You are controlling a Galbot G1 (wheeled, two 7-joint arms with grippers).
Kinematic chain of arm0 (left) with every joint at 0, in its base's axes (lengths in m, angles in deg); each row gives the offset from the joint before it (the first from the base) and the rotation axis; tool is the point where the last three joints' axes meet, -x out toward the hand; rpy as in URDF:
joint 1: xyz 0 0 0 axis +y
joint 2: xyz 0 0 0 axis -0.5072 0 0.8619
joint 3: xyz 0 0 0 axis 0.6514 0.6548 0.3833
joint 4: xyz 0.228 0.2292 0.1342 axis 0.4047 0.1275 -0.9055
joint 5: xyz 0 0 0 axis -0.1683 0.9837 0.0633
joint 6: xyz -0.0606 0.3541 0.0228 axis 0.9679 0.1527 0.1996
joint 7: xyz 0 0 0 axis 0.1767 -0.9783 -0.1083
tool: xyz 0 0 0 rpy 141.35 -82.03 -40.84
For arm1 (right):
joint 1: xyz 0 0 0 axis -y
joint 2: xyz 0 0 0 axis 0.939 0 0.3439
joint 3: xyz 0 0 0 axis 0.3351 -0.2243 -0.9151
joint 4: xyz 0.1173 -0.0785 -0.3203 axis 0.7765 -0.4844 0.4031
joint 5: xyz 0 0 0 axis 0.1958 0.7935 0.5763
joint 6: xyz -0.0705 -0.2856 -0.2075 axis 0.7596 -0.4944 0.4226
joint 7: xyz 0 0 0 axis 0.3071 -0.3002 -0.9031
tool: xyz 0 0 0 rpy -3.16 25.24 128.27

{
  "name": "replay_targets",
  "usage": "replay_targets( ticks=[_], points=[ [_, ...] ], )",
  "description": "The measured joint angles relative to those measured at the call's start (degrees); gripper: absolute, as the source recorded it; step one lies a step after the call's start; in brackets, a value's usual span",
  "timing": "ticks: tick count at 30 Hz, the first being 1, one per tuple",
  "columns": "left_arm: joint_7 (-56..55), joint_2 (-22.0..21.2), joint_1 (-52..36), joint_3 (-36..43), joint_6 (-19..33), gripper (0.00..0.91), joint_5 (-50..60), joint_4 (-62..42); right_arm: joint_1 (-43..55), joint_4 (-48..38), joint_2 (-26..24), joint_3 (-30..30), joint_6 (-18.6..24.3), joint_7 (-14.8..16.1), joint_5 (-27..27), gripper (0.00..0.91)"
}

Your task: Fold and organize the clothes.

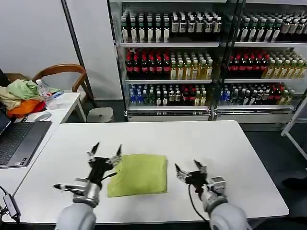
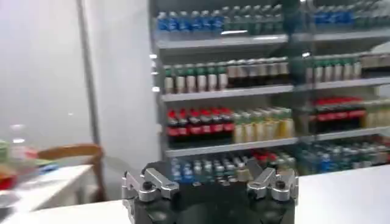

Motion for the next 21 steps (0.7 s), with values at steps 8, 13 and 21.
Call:
replay_targets(
  ticks=[8, 13, 21],
  points=[
    [1.13, 0.06, 2.63, -5.14, 1.66, 0.907, 0.05, -0.30, 4.44, -6.04, 1.36, -5.74, -1.58, -1.29, -7.22, 0.907],
    [1.36, 0.09, 3.17, -6.32, 2.42, 0.907, 0.59, -1.16, 5.71, -7.90, 1.96, -7.15, -2.13, -2.05, -10.92, 0.907],
    [1.34, 0.25, 3.73, -7.20, 3.20, 0.907, 1.09, -2.43, 7.36, -9.99, 2.87, -8.31, -2.34, -2.51, -14.32, 0.000]
  ],
)
